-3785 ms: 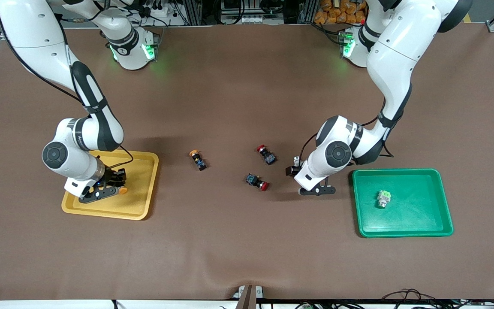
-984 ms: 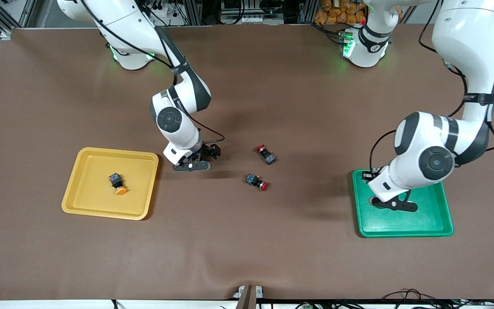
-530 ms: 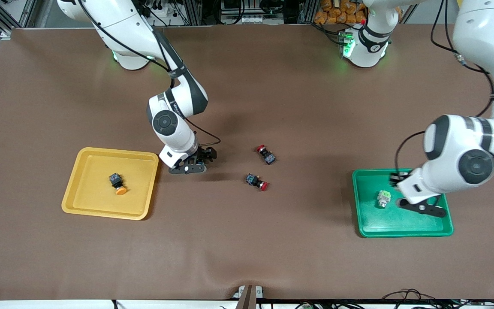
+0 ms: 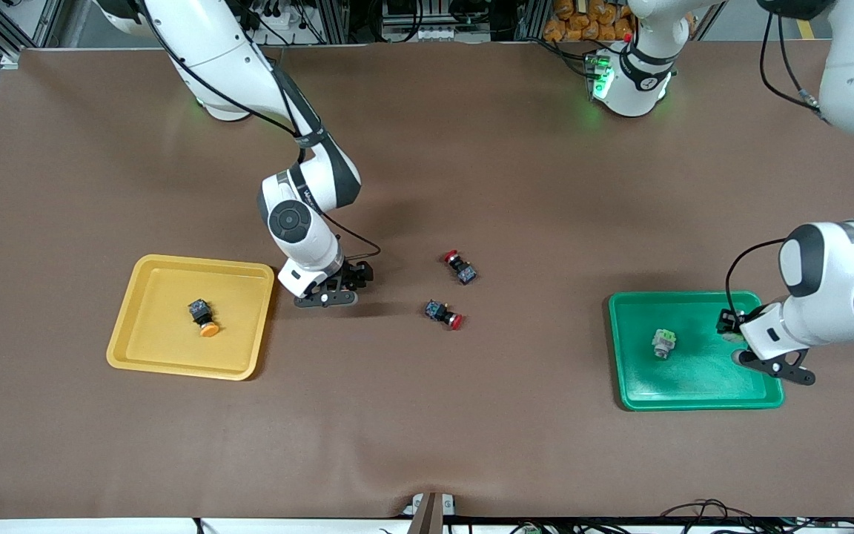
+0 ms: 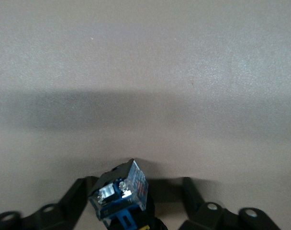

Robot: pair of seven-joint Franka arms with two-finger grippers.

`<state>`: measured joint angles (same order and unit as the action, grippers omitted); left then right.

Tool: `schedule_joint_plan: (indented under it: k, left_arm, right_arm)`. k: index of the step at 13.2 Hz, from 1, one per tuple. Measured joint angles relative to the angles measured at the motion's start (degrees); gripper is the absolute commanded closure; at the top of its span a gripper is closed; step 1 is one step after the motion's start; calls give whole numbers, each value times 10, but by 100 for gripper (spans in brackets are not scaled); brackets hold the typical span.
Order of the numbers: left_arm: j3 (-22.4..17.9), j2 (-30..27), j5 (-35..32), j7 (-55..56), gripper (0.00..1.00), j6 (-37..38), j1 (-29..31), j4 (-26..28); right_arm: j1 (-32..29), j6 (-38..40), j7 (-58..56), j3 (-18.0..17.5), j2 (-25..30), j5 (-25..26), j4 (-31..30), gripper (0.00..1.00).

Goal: Place green and yellow buttons in trays
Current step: 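Lower the green button into the green tray while the right gripper grasps another yellow button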

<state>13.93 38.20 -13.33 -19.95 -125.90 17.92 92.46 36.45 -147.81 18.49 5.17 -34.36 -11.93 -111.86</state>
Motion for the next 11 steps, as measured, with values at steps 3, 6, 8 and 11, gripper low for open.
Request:
schedule_joint_plan:
  k: [3, 6, 8, 11]
  left_arm:
    - [0, 24, 0, -15, 89, -43, 6, -1]
    - [1, 35, 0, -16, 0, -58, 5, 0]
    - [2, 40, 0, -16, 0, -64, 1, 0]
    - [6, 40, 0, -16, 0, -68, 1, -7]
  right_arm:
    - [1, 0, 0, 0, 0, 0, 6, 94]
    - [1, 3, 0, 0, 2, 1, 8, 100]
    - [1, 3, 0, 0, 2, 1, 8, 100]
    - [1, 3, 0, 0, 2, 1, 8, 100]
